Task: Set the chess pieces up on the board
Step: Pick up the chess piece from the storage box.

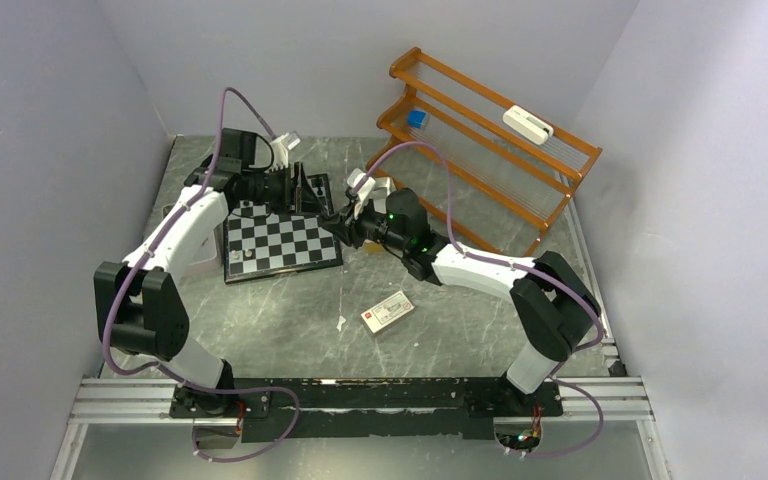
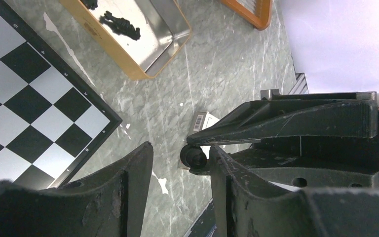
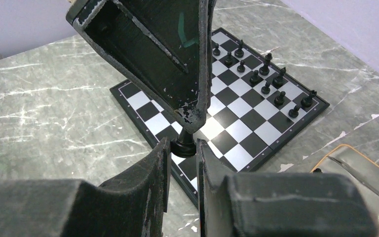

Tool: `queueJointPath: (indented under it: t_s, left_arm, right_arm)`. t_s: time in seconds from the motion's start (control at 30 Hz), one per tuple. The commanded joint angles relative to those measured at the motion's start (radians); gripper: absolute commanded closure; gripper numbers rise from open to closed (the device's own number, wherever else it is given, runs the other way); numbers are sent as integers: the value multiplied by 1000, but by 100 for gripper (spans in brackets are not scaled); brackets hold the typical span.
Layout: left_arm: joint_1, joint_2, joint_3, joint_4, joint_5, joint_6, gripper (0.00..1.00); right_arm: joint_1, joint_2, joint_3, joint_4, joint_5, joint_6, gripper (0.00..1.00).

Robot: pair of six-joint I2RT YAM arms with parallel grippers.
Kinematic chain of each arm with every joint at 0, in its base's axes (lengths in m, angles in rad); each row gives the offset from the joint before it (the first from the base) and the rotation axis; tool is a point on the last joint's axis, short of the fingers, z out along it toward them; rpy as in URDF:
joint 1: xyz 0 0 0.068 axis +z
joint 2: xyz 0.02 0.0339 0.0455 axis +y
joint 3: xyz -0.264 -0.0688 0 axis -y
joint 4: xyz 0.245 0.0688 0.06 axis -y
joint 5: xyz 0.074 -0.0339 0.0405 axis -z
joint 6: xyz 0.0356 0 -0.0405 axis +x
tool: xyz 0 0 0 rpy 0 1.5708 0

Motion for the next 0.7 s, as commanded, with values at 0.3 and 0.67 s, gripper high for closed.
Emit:
queueJointPath:
  t_s: [0.3, 0.67]
  left_arm:
    - [-10, -8, 27, -16, 63, 25, 62]
    - [-8, -5, 46, -29, 58, 26, 80]
  right_arm:
    - [8, 3, 21, 8, -7, -30, 82]
    - [7, 17, 24, -10, -7, -42, 82]
